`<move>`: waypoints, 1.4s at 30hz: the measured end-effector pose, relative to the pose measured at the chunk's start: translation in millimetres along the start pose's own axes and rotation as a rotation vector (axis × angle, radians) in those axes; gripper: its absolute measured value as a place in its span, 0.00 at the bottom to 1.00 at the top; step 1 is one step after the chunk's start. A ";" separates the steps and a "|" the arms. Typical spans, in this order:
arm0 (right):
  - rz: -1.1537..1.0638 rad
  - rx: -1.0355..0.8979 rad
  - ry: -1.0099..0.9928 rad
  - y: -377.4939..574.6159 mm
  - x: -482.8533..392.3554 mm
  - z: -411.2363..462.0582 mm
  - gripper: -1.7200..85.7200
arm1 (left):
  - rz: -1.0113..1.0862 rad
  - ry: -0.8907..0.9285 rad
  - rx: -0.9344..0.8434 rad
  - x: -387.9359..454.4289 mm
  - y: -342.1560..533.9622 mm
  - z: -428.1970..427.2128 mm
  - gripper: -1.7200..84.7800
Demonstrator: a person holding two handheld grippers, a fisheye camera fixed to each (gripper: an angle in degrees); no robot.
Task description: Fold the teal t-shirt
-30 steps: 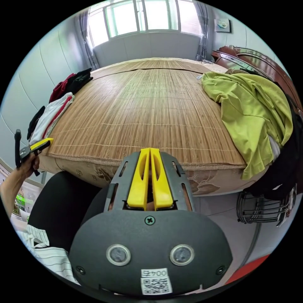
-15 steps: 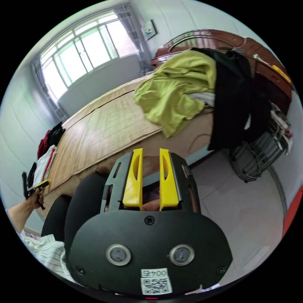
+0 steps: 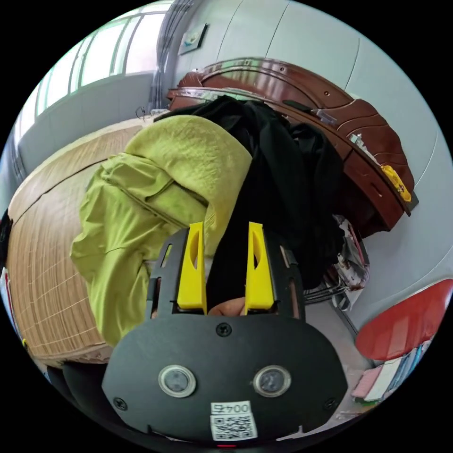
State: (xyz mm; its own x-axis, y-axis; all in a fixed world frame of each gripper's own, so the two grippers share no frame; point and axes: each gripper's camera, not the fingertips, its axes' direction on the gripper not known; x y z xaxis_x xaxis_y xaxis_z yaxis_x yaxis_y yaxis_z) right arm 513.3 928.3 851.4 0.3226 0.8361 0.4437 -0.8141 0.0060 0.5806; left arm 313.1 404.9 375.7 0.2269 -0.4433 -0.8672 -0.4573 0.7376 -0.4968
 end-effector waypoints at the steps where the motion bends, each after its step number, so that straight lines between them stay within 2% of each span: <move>1: 0.007 -0.053 0.020 -13.8 -0.4 7.3 0.14 | -0.007 0.012 -0.006 -8.2 -3.3 -2.6 0.02; 2: 0.014 -0.070 0.023 -19.4 -0.4 8.9 0.13 | -0.026 0.040 -0.015 -19.6 -7.2 -5.9 0.02; 4: 0.055 -0.076 -0.028 -33.7 -1.7 -1.5 0.03 | -0.096 0.128 -0.039 -44.2 -13.5 -11.2 0.02; 7: 0.092 0.033 -0.142 -32.1 -16.0 -51.2 0.02 | -0.198 0.399 -0.111 -85.5 -23.6 -19.7 0.02; 11: 0.091 0.201 -0.396 4.8 -60.6 -142.0 0.01 | -0.315 0.633 0.003 -122.2 -17.1 -63.6 0.02; 14: -0.040 0.232 -0.566 55.7 -140.5 -218.0 0.01 | -0.379 0.721 0.079 -142.2 -6.6 -95.0 0.02; 16: -0.135 0.194 -0.560 103.4 -216.5 -266.9 0.01 | -0.389 0.756 0.104 -150.3 -0.9 -111.4 0.02; 20: -0.203 0.181 -0.535 171.1 -300.4 -316.5 0.01 | -0.344 0.781 0.120 -163.9 10.5 -145.1 0.02; 23: -0.248 0.177 -0.683 214.4 -349.2 -357.8 0.01 | -0.312 0.784 0.142 -179.7 17.2 -168.3 0.02; 25: -0.445 0.204 -0.853 252.9 -410.9 -411.9 0.02 | -0.313 0.781 0.156 -192.8 20.7 -179.4 0.02; 28: -0.689 0.220 -0.796 304.1 -507.9 -462.9 0.04 | -0.352 0.807 0.167 -214.9 27.1 -188.2 0.02; 30: -0.742 0.127 -0.770 321.4 -558.5 -456.1 0.05 | -0.379 0.821 0.163 -225.3 31.6 -191.0 0.02; 31: -0.779 0.015 -0.794 330.8 -585.2 -441.5 0.05 | -0.389 0.829 0.161 -230.6 34.4 -193.7 0.02; 33: -0.801 -0.078 -0.872 345.5 -601.6 -435.7 0.06 | -0.386 0.835 0.157 -237.0 37.5 -198.7 0.02; 36: -0.842 0.052 -0.806 372.5 -598.1 -451.7 0.08 | -0.381 0.820 0.148 -249.4 40.7 -205.4 0.02; 39: -0.690 0.145 -0.704 357.0 -555.5 -418.7 0.10 | -0.410 0.835 0.154 -263.3 40.0 -208.8 0.02; 42: -0.356 0.040 -0.632 313.9 -469.2 -327.9 0.11 | -0.398 0.828 0.150 -267.6 33.7 -214.4 0.02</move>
State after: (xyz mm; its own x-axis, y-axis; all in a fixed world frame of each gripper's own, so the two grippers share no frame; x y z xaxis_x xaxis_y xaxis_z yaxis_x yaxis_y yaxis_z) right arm -51.9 717.7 601.7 0.7921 0.3107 0.5255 -0.5933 0.1892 0.7824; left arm 52.5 439.2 598.6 -0.3693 -0.8572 -0.3591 -0.3489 0.4860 -0.8013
